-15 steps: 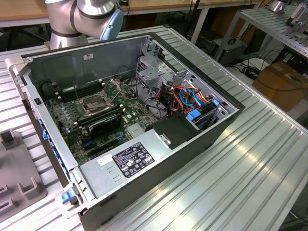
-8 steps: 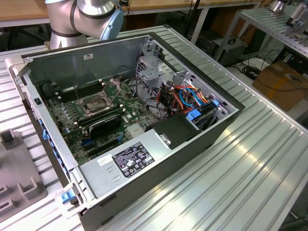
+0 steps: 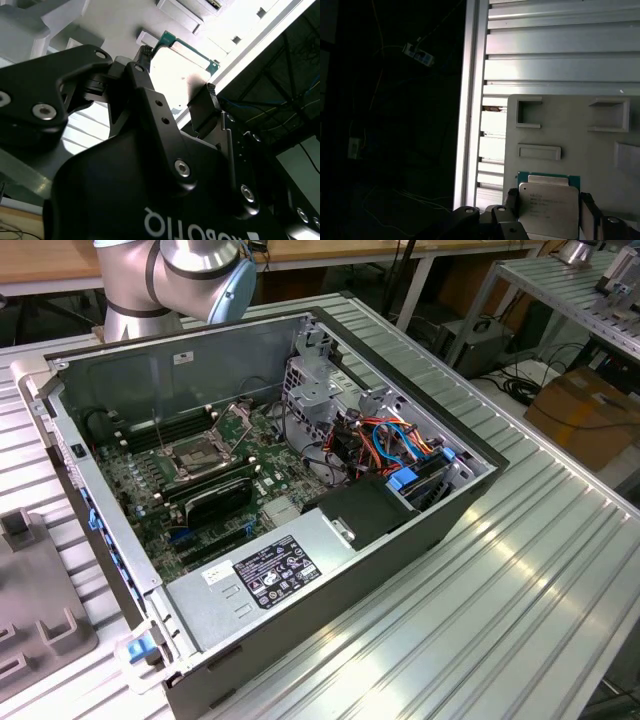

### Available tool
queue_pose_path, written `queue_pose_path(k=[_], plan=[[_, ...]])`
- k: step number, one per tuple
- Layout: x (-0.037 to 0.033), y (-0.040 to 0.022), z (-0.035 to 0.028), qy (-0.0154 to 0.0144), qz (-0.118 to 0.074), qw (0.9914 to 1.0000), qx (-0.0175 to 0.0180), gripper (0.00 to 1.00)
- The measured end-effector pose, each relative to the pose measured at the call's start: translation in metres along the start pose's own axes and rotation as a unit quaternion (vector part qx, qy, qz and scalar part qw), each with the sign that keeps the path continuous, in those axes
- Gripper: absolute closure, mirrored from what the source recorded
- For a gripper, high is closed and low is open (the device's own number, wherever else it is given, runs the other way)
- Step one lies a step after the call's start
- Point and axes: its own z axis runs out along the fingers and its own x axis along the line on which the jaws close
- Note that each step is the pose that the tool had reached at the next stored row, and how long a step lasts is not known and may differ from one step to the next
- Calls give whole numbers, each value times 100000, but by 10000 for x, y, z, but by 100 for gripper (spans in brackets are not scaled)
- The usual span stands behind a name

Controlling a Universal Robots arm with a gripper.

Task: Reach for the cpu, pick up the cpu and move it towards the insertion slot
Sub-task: 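Pick up the cpu and move it towards the insertion slot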

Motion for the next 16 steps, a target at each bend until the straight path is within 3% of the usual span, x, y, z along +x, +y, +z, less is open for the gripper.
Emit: queue_pose_path(k=[16], plan=[[4,1,-94,6,0,100000,2,45]])
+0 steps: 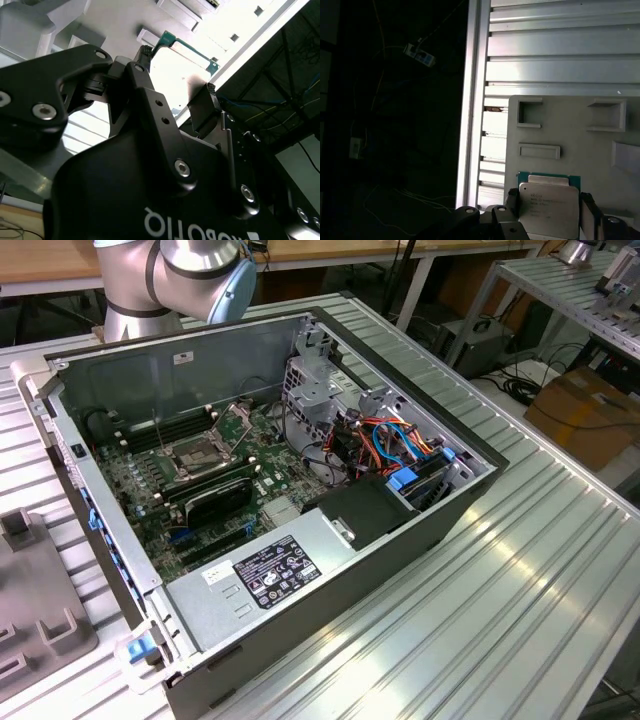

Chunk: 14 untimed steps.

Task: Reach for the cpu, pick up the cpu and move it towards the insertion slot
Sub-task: 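Pick up the cpu and move it towards the insertion slot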

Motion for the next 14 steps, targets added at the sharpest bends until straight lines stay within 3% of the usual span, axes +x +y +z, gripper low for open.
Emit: queue_pose_path(k=[14], plan=[[1,0,-28,4,-2,100000,4,45]])
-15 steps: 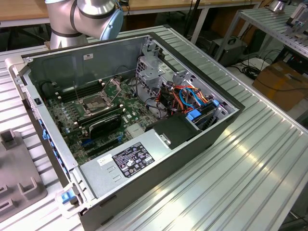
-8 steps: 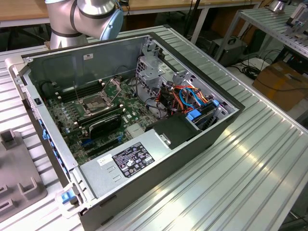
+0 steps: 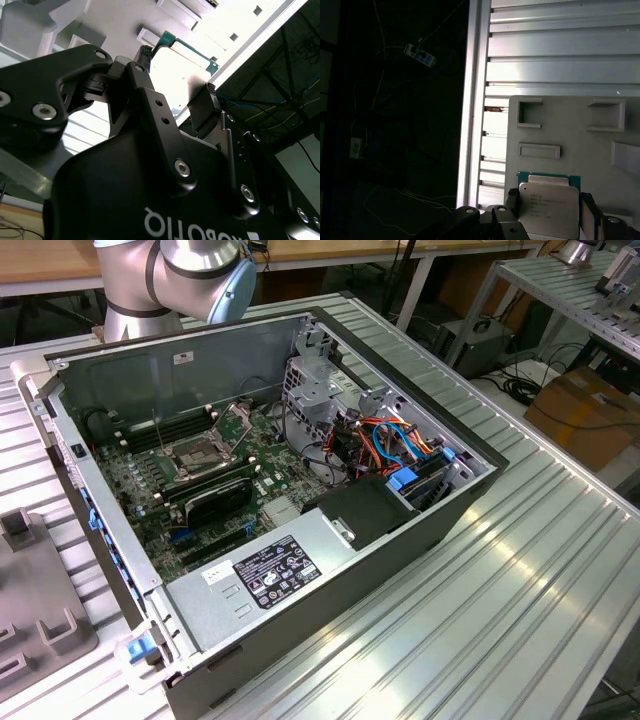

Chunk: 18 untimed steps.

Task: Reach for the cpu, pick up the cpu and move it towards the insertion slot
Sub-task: 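Pick up the cpu and move it towards the insertion slot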

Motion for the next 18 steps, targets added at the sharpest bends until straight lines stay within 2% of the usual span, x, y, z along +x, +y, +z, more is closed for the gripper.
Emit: queue_pose_path(k=[16,18], plan=[[2,1,-42,5,1,100000,0,45],[2,1,-62,8,-1,100000,3,45]])
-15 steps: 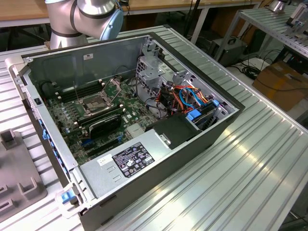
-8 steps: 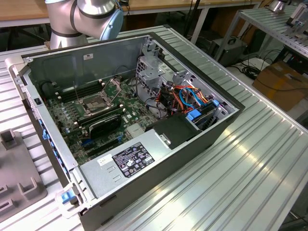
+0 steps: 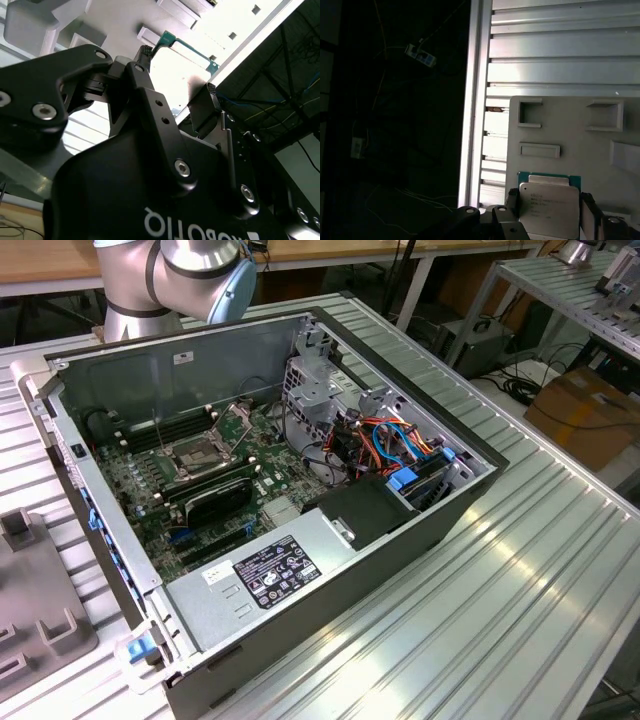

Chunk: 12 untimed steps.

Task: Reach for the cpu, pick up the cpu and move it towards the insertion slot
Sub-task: 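Pick up the cpu and move it towards the insertion slot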

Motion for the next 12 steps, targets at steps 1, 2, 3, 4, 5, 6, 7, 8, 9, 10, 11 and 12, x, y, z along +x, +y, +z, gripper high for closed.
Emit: queue_pose_path(k=[1,2,3,4,5,6,7,8,9,10,11,12], plan=[[1,0,-13,-4,1,100000,-1,45],[1,0,-28,-5,4,100000,-3,45],[2,1,-43,-8,5,100000,-5,45],[2,1,-51,-6,3,100000,-2,45],[3,1,-59,-6,5,100000,-4,45],[3,1,-78,-6,3,100000,-4,45],[4,1,-86,-8,3,100000,-5,45],[4,2,-102,-7,4,100000,-3,45],[5,2,-110,-12,2,100000,-8,45],[5,2,-116,-12,4,100000,-10,45],[5,2,-125,-5,5,100000,-10,45],[6,2,-139,-12,3,100000,-4,45]])
